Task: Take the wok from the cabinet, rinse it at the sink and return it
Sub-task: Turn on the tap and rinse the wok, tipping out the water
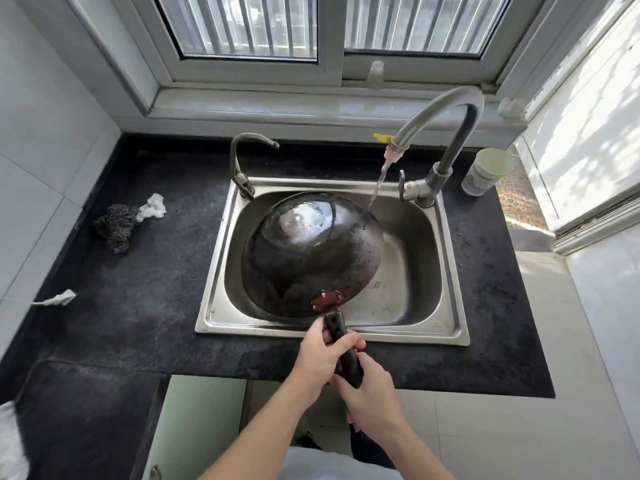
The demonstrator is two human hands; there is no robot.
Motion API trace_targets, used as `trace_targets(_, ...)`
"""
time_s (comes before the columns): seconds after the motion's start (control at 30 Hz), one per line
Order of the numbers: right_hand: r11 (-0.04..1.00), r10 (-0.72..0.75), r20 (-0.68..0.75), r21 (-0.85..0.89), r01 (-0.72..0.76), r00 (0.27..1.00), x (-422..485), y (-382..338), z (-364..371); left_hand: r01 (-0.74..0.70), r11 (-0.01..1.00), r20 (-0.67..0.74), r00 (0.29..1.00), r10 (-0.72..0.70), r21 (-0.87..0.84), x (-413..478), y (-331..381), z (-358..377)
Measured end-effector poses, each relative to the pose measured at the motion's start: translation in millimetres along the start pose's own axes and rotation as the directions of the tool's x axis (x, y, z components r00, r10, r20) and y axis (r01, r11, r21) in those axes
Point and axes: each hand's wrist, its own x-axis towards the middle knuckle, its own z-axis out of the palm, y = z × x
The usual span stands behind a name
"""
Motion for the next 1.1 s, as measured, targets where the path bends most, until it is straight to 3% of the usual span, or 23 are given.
trace_targets(0.57,0.977,0.017,0.173,0.206,-0.053,0.985,17.1,22.7,-54.1,-0.04,0.964,0.025,0.999,0.034,0.263,27.2,-2.9,44.9)
trace_targets(0.77,0.969,0.006,0.18,0.24,-0.05,0.984,18.8,24.9,-66.3,-0.023,0.984,0.029,0.999,0.018,0.176,31.7,-4.8,56.6)
trace_targets(0.93,0.953,-0.015,0.185,0.3,-0.042,0.983,14.8,28.3,-70.9,0.091,0.986,0.092,0.993,-0.078,-0.142,25.6,-10.0,68.7)
trace_targets(1.1,0.943,-0.003,0.178,0.329,-0.056,0.984,11.1,34.2,-71.3,0.035,0.999,0.145,0.989,-0.039,0.025,23.9,-13.0,69.1)
